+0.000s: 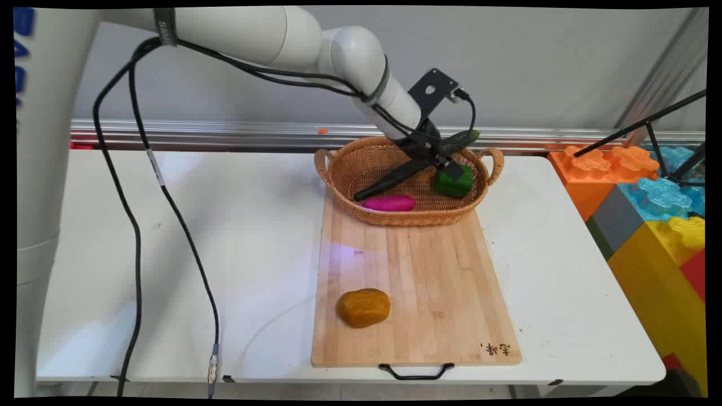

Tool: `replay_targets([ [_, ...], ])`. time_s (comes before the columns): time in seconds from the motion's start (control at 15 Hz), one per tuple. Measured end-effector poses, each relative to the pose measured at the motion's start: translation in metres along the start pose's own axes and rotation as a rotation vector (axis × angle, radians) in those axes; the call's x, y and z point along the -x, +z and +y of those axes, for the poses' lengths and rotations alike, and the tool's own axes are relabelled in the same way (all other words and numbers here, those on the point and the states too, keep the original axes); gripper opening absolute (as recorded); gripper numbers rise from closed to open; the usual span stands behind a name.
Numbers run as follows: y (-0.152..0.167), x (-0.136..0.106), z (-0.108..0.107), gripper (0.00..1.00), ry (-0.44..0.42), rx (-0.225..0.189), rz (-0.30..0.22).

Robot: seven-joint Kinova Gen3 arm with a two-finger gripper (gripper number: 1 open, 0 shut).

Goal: Pick up the potato from the cutting board

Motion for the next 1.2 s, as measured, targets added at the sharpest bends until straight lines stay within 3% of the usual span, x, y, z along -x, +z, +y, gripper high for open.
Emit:
replay_targets([
  [0.33, -0.033, -0.008, 0.014, 1.00, 0.034, 0.024, 0.021],
  [0.6, -0.084, -0.002, 0.028, 1.00, 0.105, 0.062, 0.016],
  [0.87, -0.138, 0.029, 0.034, 1.00, 0.165, 0.121, -0.052],
  [1.0, -0.166, 0.055, 0.037, 1.00, 0.198, 0.173, -0.106],
  [1.2, -0.188, 0.083, 0.039, 1.00, 0.228, 0.220, -0.151],
])
